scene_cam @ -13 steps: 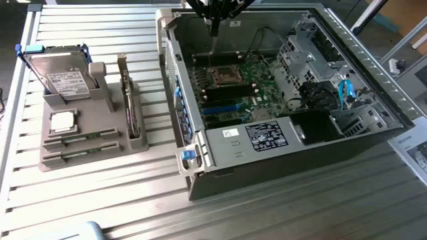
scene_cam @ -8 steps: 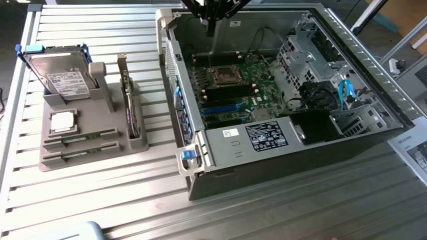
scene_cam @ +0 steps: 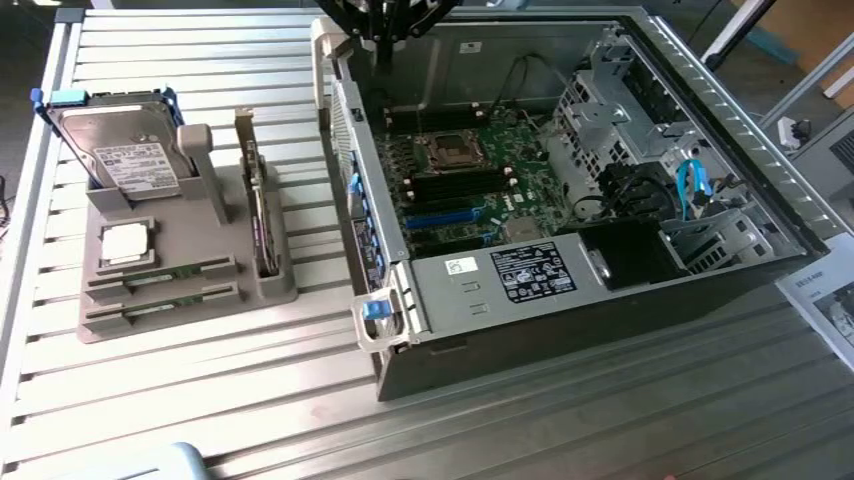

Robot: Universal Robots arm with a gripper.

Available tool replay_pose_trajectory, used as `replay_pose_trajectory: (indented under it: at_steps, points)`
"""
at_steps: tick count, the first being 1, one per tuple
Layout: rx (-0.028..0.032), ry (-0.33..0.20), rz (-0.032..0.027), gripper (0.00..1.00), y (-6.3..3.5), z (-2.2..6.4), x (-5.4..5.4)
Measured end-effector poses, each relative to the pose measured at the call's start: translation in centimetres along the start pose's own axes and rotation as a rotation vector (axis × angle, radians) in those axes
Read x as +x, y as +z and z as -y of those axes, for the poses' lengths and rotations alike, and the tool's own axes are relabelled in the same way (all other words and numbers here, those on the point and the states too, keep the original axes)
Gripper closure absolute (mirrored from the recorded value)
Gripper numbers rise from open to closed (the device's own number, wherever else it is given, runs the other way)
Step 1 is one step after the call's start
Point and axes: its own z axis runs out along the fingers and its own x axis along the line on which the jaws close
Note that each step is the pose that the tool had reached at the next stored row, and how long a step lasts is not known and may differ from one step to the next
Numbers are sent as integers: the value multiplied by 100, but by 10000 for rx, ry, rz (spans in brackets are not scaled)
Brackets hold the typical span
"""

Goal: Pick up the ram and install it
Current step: 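Reach for the ram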

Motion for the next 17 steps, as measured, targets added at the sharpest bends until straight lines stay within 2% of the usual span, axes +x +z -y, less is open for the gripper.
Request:
replay_pose_trajectory:
  at_steps: [3,5,6,7,8,10,17]
  points:
    - [-9,-2,50,89,-6,11,147]
    - [-17,-3,122,89,-16,27,364]
    - [-21,-6,167,89,-21,38,508]
    - [-22,-5,181,89,-24,42,566]
    - [-27,-7,220,89,-30,54,722]
    - [-34,-8,255,89,-37,66,877]
    - [-48,-9,311,89,-48,86,1139]
